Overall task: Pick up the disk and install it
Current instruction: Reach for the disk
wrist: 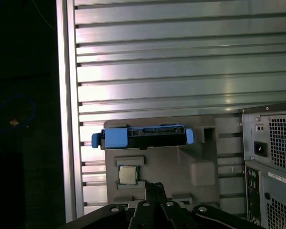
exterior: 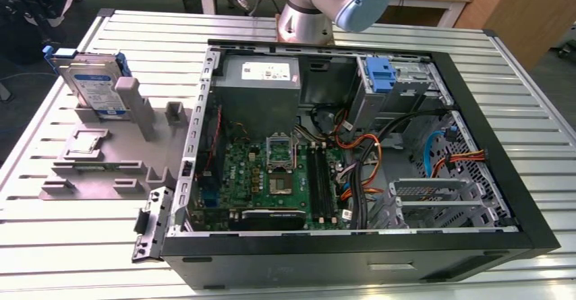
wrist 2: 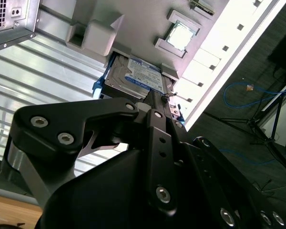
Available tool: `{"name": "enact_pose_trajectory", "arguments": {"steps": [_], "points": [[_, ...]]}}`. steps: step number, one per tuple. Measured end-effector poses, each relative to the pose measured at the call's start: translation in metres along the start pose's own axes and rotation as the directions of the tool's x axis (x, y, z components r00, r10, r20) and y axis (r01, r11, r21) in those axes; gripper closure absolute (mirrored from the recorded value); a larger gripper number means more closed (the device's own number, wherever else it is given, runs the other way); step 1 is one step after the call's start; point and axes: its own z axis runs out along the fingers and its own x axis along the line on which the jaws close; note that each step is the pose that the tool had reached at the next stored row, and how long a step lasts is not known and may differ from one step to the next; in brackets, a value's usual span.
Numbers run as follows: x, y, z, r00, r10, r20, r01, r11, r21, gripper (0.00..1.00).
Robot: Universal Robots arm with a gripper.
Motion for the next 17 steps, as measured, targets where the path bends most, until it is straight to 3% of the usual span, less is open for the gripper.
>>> {"name": "enact_pose_trajectory", "arguments": {"steps": [5,17], "points": [[0.0015,-0.0001,0.0,1.0,0.0,0.0,0.0,1.0,0.0001,0.89],[0.0141,-0.001,0.0003,1.0,0.0,0.0,0.0,1.0,0.0,0.89]]}}
